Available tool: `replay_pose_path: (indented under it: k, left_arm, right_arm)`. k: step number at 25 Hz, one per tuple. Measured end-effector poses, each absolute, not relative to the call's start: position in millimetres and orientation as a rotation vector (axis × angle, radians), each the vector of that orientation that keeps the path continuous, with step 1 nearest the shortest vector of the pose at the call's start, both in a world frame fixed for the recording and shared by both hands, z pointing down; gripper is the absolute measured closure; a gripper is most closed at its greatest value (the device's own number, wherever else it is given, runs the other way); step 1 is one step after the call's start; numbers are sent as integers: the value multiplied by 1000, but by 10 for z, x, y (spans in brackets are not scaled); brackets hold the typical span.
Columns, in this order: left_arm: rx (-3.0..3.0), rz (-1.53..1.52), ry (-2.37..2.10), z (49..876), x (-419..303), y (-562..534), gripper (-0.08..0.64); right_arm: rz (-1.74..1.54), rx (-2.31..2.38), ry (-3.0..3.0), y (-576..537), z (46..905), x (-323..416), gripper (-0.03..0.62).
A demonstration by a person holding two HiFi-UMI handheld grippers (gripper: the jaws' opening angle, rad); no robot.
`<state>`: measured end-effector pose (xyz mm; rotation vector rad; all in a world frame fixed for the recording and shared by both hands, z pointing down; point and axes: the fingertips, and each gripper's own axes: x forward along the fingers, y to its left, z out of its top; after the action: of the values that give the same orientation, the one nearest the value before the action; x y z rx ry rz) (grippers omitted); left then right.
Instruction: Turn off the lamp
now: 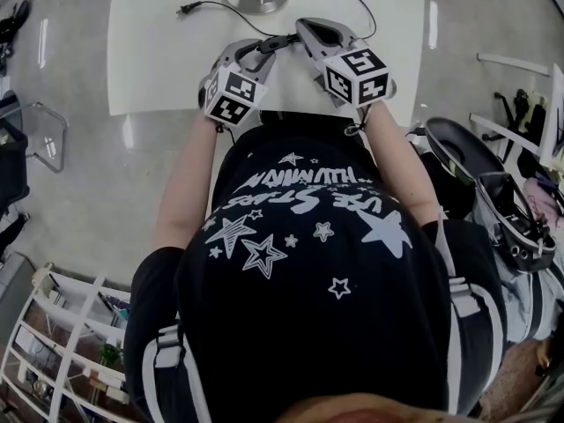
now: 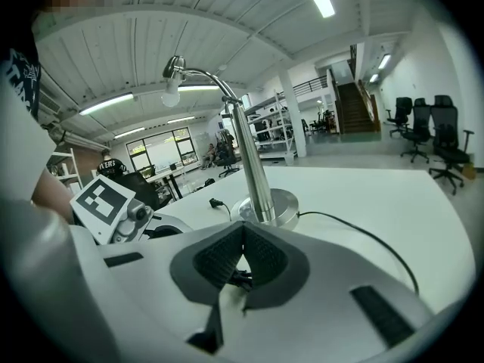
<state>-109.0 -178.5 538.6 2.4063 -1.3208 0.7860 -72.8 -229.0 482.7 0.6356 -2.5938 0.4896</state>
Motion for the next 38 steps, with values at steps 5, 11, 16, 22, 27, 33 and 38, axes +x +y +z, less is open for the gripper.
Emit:
replay_pose_path:
  k: [5, 11, 16, 22, 27, 33, 38]
  left_arm:
    - [2415, 786, -1275, 5379, -1085, -1771, 422]
    - [2404, 772, -1251, 5363, -1086, -1765, 423]
    - [2395, 757, -1249, 5372, -1073, -1771, 423]
    - [2392, 749, -1250, 5356, -1075, -1759, 423]
    - [2382, 750, -1242, 5358, -1087, -1758, 423]
    - [2373, 752, -1235, 5365, -1081, -1768, 425]
    - [2367, 744, -1237, 5364, -1060, -1770, 425]
  right_arm:
    - [506, 482, -2548, -2112, 4950, -834, 588]
    - [488, 350, -2496, -1915, 5054, -949, 588]
    - [470, 272, -2458, -1807, 5153, -1055, 588]
    - [445, 239, -2408, -1747, 5221, -1135, 588]
    - [412, 238, -2354, -1742, 5228, -1158, 588]
    - [336, 227, -2294, -1700, 5254, -1221, 588]
    - [297, 238, -2279, -1665, 5223, -1215, 588]
